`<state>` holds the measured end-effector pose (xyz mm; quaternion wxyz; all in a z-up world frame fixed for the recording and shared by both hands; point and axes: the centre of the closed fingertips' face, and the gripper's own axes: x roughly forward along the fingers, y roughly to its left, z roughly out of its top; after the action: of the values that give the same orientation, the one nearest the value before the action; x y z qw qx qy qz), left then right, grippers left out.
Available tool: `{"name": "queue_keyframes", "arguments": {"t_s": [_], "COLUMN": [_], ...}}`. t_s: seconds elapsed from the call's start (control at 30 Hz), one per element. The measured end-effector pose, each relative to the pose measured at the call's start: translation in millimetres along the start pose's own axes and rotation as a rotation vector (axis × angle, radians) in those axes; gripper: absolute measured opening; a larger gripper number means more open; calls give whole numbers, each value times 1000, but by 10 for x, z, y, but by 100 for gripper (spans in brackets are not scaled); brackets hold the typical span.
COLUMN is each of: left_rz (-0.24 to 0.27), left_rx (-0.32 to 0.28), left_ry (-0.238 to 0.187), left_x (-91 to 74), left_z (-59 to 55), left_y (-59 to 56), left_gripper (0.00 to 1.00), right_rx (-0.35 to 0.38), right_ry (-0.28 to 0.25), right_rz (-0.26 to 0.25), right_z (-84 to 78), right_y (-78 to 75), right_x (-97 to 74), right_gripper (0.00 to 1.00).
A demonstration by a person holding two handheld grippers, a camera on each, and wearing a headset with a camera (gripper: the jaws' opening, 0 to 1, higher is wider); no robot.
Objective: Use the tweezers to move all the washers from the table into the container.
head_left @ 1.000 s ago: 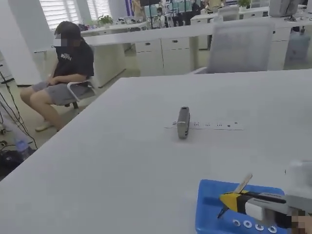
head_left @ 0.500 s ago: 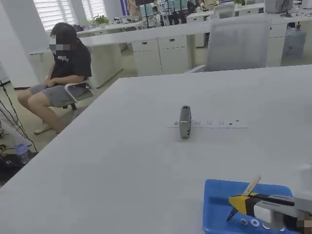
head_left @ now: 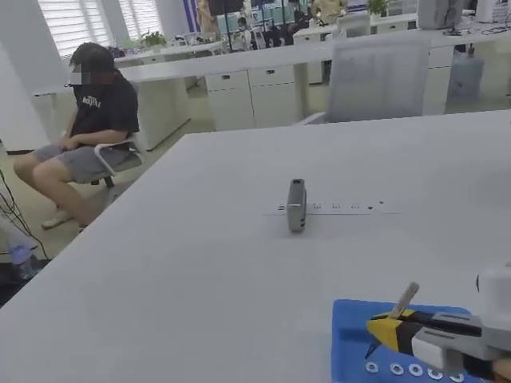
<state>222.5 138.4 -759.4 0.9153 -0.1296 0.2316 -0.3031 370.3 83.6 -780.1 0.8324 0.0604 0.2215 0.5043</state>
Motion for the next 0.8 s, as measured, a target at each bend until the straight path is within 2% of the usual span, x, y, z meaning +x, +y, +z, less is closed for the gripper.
{"name": "queue_keyframes", "arguments": {"t_s": [0.1, 0.17, 0.23, 0.27, 0.33, 0.47, 0.5, 0.53, 0.63, 0.67, 0.77, 0.8], "left_rz": [-13, -41, -71, -81, -110, -173, -184, -216, -280, -307, -359, -370], "left_rx": [-17, -26, 32, 80, 126, 152, 155, 158, 145, 158, 206, 215], "left_ry": [-22, -18, 17, 42, 62, 75, 73, 66, 76, 83, 99, 109], "left_x": [-36, -48, -63, -68, -62, -18, -3, 20, 87, 122, 203, 223], "left_z": [64, 88, 82, 77, 101, 191, 217, 261, 320, 329, 338, 330], "left_y": [3, -41, -89, -109, -162, -264, -285, -339, -441, -481, -574, -597], "left_gripper": [56, 55, 51, 49, 46, 43, 42, 40, 33, 31, 26, 24], "right_rx": [-32, -55, -79, -85, -106, -130, -138, -142, -193, -214, -252, -276], "right_ry": [-14, -23, -32, -34, -30, -8, 7, 19, 105, 140, 201, 246], "right_rz": [9, 16, 24, 26, 35, 67, 81, 86, 113, 126, 166, 195], "right_z": [65, 103, 127, 128, 115, 10, -50, -96, -318, -411, -576, -685], "right_y": [107, 193, 282, 314, 396, 587, 639, 667, 753, 786, 883, 944], "right_x": [-88, -179, -277, -315, -404, -566, -607, -632, -716, -744, -794, -829], "right_gripper": [4, 4, 4, 4, 4, 4, 4, 4, 4, 4, 4, 3]}}
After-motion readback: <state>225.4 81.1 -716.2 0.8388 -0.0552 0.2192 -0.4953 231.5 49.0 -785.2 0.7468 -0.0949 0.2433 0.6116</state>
